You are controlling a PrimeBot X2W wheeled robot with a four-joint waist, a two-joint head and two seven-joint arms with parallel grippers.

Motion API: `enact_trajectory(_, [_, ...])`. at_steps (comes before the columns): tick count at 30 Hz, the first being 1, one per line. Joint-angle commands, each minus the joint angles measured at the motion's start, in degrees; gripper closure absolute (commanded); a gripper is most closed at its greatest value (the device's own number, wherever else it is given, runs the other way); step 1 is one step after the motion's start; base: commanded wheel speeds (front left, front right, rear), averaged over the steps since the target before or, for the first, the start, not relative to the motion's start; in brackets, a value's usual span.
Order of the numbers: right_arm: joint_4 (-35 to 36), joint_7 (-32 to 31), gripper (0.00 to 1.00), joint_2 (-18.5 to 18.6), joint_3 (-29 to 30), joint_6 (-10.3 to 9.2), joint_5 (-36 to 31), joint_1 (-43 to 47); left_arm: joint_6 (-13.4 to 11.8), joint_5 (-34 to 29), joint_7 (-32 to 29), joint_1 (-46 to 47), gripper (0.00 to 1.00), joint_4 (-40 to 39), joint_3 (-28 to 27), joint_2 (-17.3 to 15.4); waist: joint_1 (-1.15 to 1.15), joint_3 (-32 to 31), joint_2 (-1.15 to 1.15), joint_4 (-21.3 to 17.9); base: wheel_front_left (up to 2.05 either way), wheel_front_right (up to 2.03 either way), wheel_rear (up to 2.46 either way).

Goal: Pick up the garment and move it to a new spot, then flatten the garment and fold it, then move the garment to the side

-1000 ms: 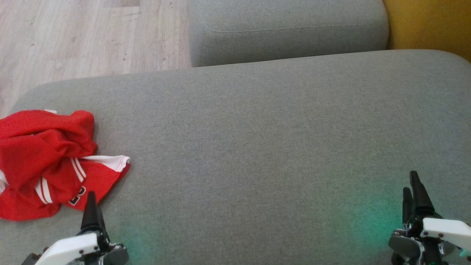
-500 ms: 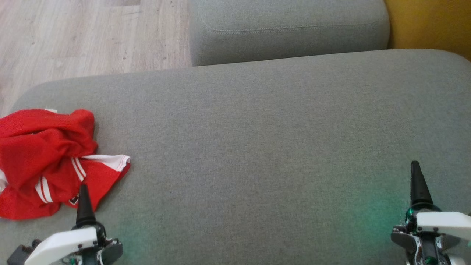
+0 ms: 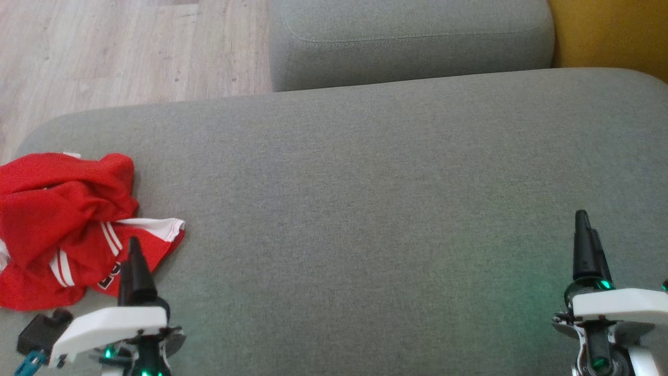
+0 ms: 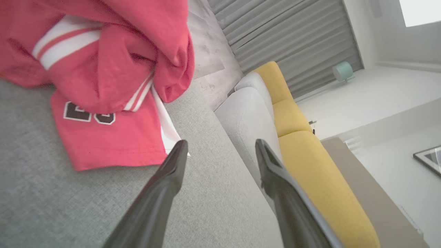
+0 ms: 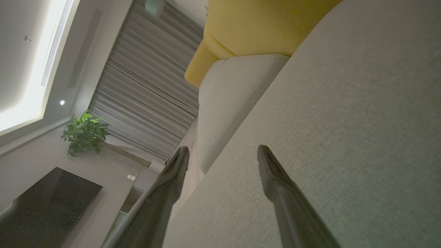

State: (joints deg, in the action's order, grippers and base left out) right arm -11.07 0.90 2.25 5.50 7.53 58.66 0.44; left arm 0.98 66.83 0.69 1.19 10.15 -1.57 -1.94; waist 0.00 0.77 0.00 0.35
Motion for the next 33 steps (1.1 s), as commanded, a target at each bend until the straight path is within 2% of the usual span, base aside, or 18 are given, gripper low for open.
enact_trajectory(1, [2.9,0.8,0.0,0.3,-0.8,-0.02,-2.7,-2.7,-0.4,-3.0,0.8,3.1,0.0,-2.9,0.3,-0.5,0.0,0.0,0.0,0.0,0.0,0.0,0.0])
enact_trajectory(11, [5.2,2.6,0.0,0.4,-2.4,-0.02,-14.6,-2.7,-2.0,-16.2,2.7,3.7,0.0,-4.1,5.2,-0.6,0.0,0.2,0.0,0.2,0.0,0.0,0.0])
enact_trajectory(17, [6.2,3.6,0.0,0.4,-3.3,-0.02,-20.7,-2.6,-3.2,-22.7,3.7,4.4,0.0,-3.8,8.7,-1.8,0.0,0.2,0.0,0.3,0.0,0.0,0.0])
enact_trajectory(24, [7.0,4.6,0.0,0.4,-4.1,-0.02,-26.3,-2.6,-5.3,-28.3,4.7,5.4,0.0,-3.2,12.8,-3.5,0.0,0.4,0.0,0.2,0.0,0.0,0.0])
enact_trajectory(33, [7.6,6.1,0.0,0.4,-5.4,-0.03,-35.0,-2.3,-9.3,-35.4,6.3,7.4,0.0,-1.8,18.4,-5.9,0.0,0.7,0.0,0.5,0.0,0.0,0.0])
